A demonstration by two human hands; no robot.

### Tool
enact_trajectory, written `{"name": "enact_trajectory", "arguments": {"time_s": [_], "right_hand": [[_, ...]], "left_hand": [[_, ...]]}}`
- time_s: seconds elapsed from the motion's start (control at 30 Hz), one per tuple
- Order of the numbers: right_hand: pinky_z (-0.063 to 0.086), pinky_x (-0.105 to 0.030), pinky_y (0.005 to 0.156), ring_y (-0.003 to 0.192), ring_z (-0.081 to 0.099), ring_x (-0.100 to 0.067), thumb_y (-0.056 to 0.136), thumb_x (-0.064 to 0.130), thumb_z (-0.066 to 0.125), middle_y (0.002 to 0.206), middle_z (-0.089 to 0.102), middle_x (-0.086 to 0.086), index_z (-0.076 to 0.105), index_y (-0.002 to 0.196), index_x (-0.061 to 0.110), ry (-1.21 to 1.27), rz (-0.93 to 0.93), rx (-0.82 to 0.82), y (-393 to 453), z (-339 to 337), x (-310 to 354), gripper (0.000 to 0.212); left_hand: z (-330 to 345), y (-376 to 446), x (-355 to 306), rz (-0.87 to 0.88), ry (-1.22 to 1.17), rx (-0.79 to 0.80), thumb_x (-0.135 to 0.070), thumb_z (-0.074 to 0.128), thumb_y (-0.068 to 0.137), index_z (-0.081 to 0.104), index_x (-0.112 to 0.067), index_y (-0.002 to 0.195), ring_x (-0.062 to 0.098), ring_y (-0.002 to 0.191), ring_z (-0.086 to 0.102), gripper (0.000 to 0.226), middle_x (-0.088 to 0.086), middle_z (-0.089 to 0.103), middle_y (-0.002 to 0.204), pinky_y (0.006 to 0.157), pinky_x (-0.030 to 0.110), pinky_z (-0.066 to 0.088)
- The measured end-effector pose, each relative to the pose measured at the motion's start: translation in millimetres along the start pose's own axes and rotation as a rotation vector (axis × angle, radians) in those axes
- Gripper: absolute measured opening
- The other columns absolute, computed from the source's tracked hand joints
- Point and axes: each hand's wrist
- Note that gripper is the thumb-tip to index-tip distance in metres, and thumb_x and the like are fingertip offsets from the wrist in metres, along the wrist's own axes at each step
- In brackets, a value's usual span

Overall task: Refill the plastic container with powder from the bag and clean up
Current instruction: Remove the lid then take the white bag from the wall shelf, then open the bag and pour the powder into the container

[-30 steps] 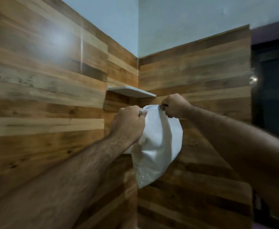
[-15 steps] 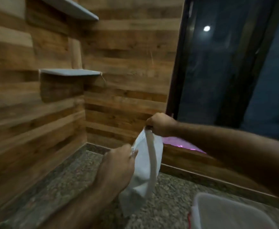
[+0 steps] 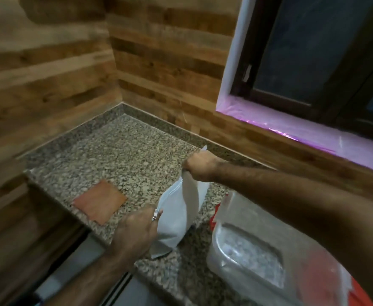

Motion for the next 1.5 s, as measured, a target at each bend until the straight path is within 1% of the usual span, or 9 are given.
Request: {"name": "enact_trajectory", "arguments": {"time_s": [0.23,0.37,0.63,0.7,0.77,0.9,1.03,1.23,1.5], "right_hand": [[0.063,-0.04,0.069,0.084,0.071,-0.029,0.1,0.01,0.056,0.097,0.075,-0.008,0.075,0.11,0.016,-0.026,-0.09,0.018,17.3,14.2,15.1,0.023],[0.063,-0.041,0.077,0.094,0.073,-0.027,0.099,0.038,0.067,0.104,0.077,-0.004,0.071,0.119,0.021,0.129,-0.102,-0.029,6.0,6.2,28.2,0.027],[0.033,-0.006,0.053,0.059,0.054,0.022,0.082,0.052,0.087,0.065,0.05,0.03,0.077,0.126,0.022,0.659,-0.291,0.046,-28.4,2.3,112.2,0.054],[0.034,-0.008,0.055,0.057,0.057,0.016,0.083,0.04,0.09,0.058,0.054,0.027,0.081,0.095,0.033,0.784,-0.239,0.08,-25.9,8.9,126.9,0.016],[0.037,-0.017,0.053,0.049,0.054,0.003,0.085,0.028,0.09,0.052,0.056,0.019,0.069,0.065,0.037,0.899,-0.208,0.063,-23.0,16.7,133.4,0.03],[0.053,-0.022,0.052,0.056,0.068,-0.01,0.094,0.018,0.082,0.067,0.077,0.005,0.082,0.089,0.009,1.16,-0.075,0.087,-32.1,21.7,137.9,0.01],[0.061,-0.032,0.057,0.064,0.074,-0.024,0.095,0.015,0.079,0.079,0.081,-0.014,0.077,0.09,-0.005,1.337,0.074,0.087,-42.5,19.2,132.5,0.021],[0.065,-0.037,0.059,0.065,0.079,-0.026,0.098,0.015,0.077,0.073,0.08,-0.014,0.068,0.076,0.001,1.321,0.243,0.073,-49.7,3.5,132.3,0.027],[0.067,-0.034,0.063,0.067,0.078,-0.014,0.1,0.023,0.074,0.079,0.08,0.001,0.076,0.092,0.015,0.989,0.311,-0.049,-36.9,-0.7,102.3,0.012]], "left_hand": [[-7.9,-32.1,22.5,-0.203,-0.032,0.049,-0.051,0.064,0.095,0.039,-0.029,0.065,0.022,0.051,0.056,0.043,-0.006,0.052,0.054,0.051,0.032,0.041],[-29.0,-36.3,26.8,-0.411,-0.265,0.086,-0.025,0.093,0.08,0.066,-0.033,0.077,0.006,0.059,0.06,0.029,-0.006,0.064,0.064,0.062,0.037,0.056],[-60.9,-32.7,34.8,-0.052,-0.162,-0.007,-0.022,0.083,0.09,0.085,-0.022,0.107,0.007,0.087,0.075,0.017,-0.01,0.082,0.096,0.081,0.027,0.059],[-65.7,-28.5,41.8,0.138,-0.121,-0.045,-0.013,0.081,0.088,0.085,-0.016,0.111,0.013,0.092,0.077,0.023,-0.005,0.083,0.101,0.084,0.03,0.06],[-68.1,-28.3,46.6,0.249,-0.133,-0.132,-0.005,0.078,0.087,0.084,-0.01,0.113,0.016,0.092,0.078,0.027,-0.001,0.083,0.102,0.085,0.031,0.061],[-66.4,-45.8,47.8,-0.073,-0.41,-0.307,-0.009,0.08,0.086,0.074,-0.018,0.117,0.004,0.09,0.077,0.033,-0.007,0.08,0.1,0.08,0.022,0.062],[-44.7,-48.4,48.0,-0.295,-0.469,-0.066,-0.043,0.085,0.075,0.073,-0.026,0.097,0.009,0.074,0.069,0.031,-0.011,0.072,0.083,0.066,0.033,0.062],[-11.2,-22.8,41.2,0.021,-0.117,0.042,-0.043,0.065,0.087,0.044,-0.027,0.069,0.015,0.058,0.046,0.031,-0.012,0.041,0.065,0.052,0.024,0.024],[5.5,-25.7,58.1,0.133,-0.069,-0.058,-0.041,0.06,0.098,0.055,-0.017,0.065,0.013,0.053,0.038,0.041,-0.008,0.04,0.06,0.053,0.025,0.031]]}}
Point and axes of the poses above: each hand's wrist, its own y-axis towards the middle knuckle, its own z-axis out of the palm, x = y × z
